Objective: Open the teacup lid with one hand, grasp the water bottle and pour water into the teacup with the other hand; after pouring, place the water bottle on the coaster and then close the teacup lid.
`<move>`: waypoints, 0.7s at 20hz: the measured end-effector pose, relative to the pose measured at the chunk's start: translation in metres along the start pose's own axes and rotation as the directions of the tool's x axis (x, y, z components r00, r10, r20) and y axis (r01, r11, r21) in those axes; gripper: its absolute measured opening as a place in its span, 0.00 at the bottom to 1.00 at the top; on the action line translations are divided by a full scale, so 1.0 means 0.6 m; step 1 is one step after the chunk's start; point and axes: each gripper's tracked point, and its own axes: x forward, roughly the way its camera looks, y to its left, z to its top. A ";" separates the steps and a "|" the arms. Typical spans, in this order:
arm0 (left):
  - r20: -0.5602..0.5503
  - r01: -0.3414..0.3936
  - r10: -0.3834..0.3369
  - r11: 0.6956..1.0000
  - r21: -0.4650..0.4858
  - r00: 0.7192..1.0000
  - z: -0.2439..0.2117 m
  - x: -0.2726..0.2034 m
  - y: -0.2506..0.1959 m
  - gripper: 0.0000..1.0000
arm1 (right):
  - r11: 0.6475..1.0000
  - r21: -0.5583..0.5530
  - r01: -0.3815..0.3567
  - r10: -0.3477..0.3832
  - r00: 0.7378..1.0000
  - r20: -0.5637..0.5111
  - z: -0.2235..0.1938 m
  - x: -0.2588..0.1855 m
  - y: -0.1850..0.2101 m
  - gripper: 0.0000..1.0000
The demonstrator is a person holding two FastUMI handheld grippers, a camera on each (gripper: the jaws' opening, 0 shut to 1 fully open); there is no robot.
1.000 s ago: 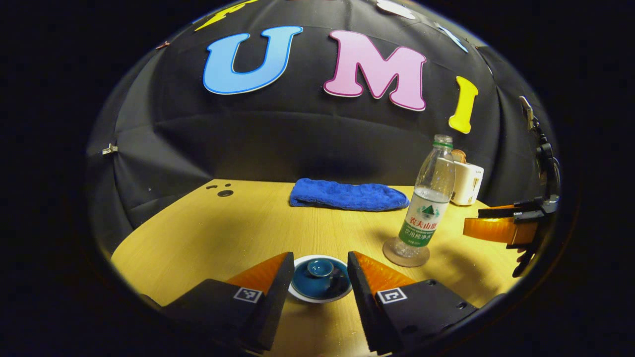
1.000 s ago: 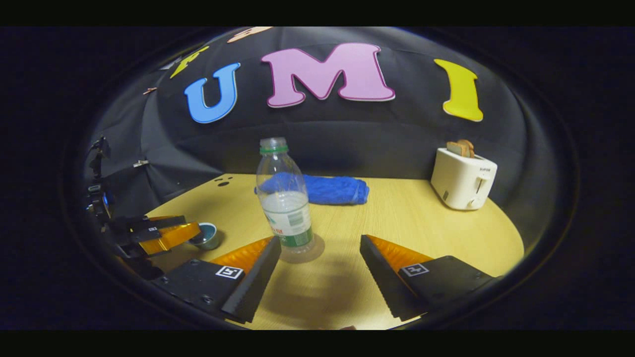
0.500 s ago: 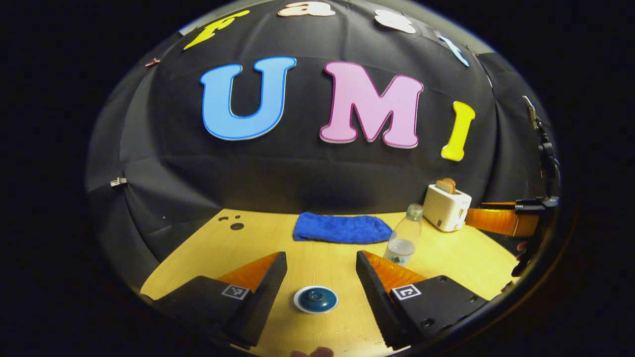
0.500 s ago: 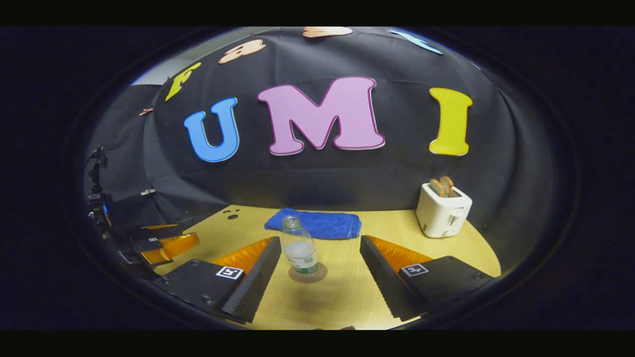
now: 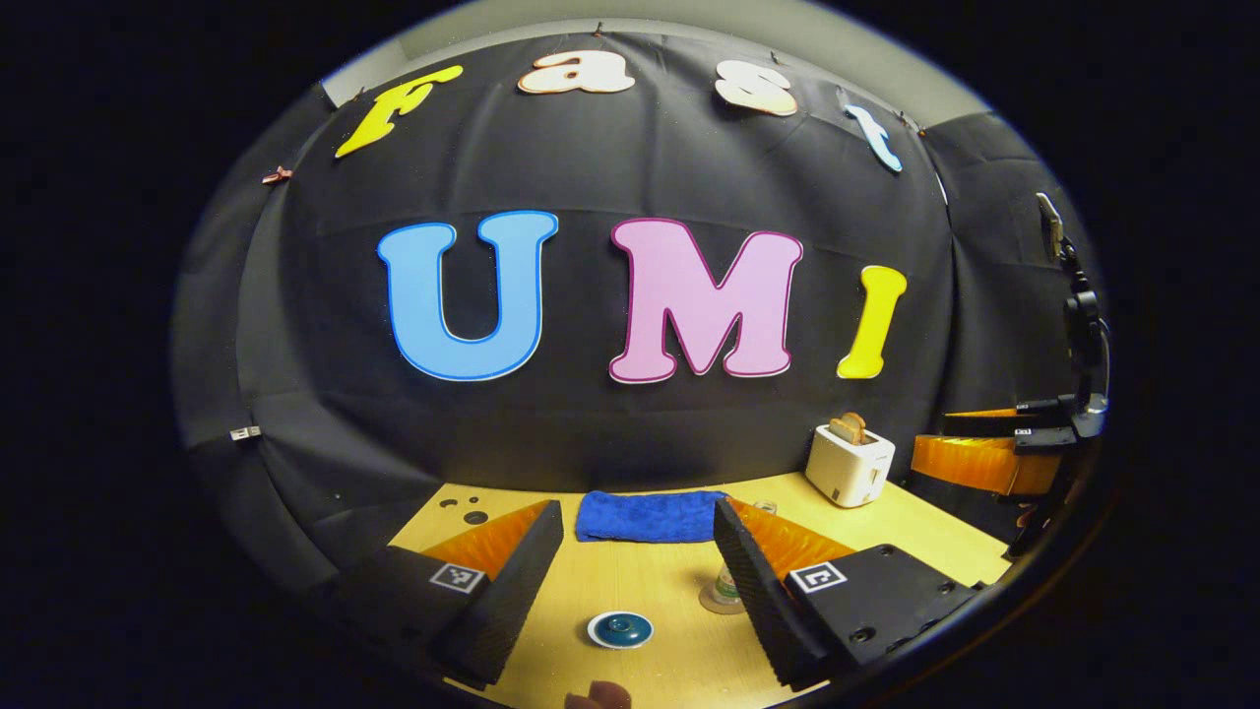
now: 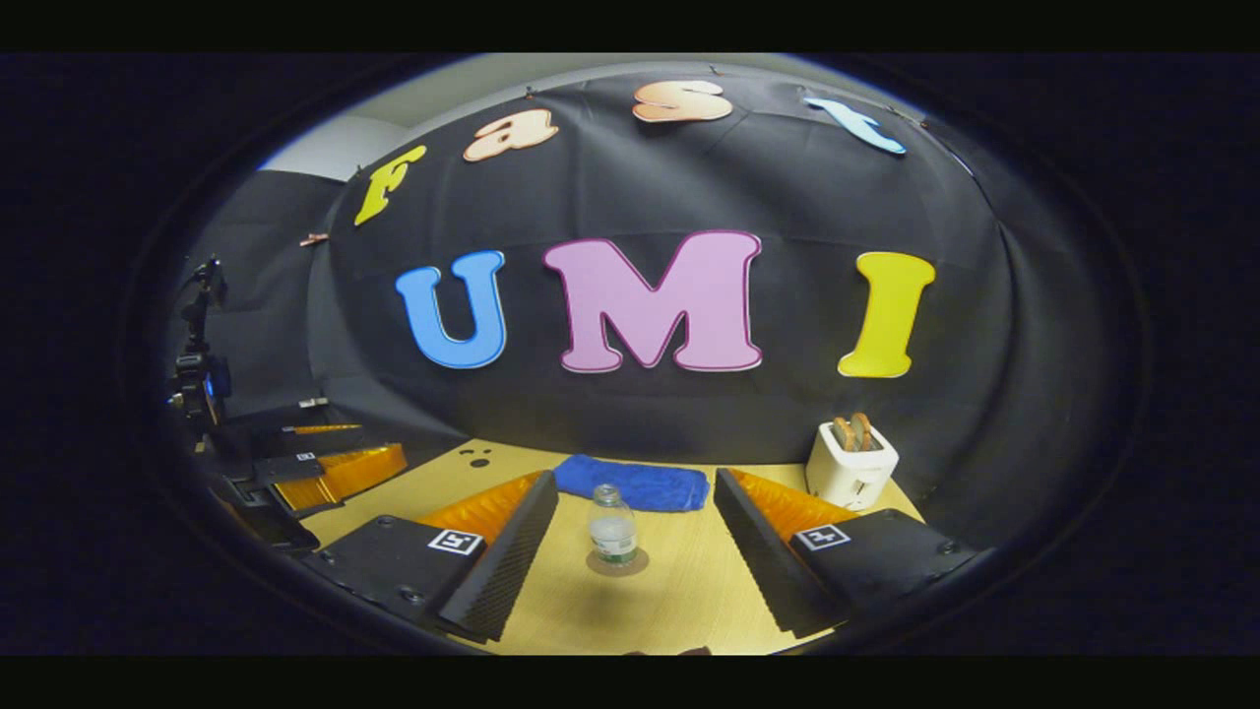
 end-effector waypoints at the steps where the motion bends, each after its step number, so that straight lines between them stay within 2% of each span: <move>1: 0.002 0.002 -0.002 1.000 0.001 1.000 0.008 -0.006 -0.002 0.96 | 1.000 0.000 0.000 0.000 1.000 0.012 0.010 -0.009 0.001 0.99; 9: 0.041 0.015 -0.018 0.998 0.068 0.999 0.050 -0.035 -0.045 0.96 | 1.000 0.009 0.018 -0.018 0.999 0.031 0.024 -0.038 -0.019 0.99; 14: 0.044 0.002 -0.005 0.999 0.048 0.999 0.051 -0.047 -0.064 0.95 | 1.000 0.004 0.013 -0.013 0.999 0.032 0.027 -0.046 -0.032 0.99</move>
